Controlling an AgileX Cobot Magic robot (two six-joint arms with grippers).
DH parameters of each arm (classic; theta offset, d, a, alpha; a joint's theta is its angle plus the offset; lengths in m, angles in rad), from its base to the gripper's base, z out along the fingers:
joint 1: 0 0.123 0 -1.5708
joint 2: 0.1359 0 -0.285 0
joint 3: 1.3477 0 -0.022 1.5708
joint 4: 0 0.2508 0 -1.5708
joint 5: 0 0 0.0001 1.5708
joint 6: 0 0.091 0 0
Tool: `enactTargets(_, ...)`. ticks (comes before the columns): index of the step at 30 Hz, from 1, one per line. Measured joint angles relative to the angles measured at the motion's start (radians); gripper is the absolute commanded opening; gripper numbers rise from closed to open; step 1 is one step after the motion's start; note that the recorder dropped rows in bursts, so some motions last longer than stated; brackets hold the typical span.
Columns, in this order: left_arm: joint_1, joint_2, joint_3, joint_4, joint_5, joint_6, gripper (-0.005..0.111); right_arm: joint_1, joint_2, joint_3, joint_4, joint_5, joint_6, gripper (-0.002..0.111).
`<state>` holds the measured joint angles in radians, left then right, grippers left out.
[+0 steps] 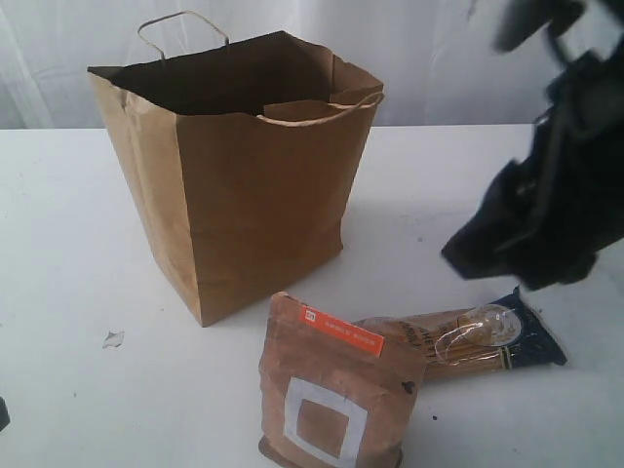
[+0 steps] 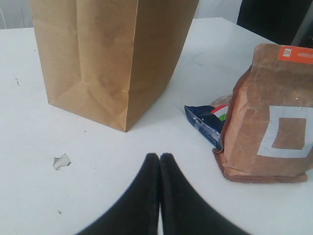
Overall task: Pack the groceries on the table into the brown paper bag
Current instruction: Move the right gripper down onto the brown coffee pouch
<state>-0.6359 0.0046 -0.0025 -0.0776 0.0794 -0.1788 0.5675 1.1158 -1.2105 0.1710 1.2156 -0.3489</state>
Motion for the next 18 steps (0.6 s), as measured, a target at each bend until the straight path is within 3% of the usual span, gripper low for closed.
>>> enactTargets(9, 0.0, 0.0, 0.0, 0.0, 0.0, 0.0, 0.0, 0.163, 0.175, 0.0, -0.029, -0.055, -0.021, 0.064)
enactTargets(18, 0.0, 0.0, 0.0, 0.0, 0.0, 0.0, 0.0, 0.19, 0.321, 0.0, -0.027, -0.109, -0.045, 0.063)
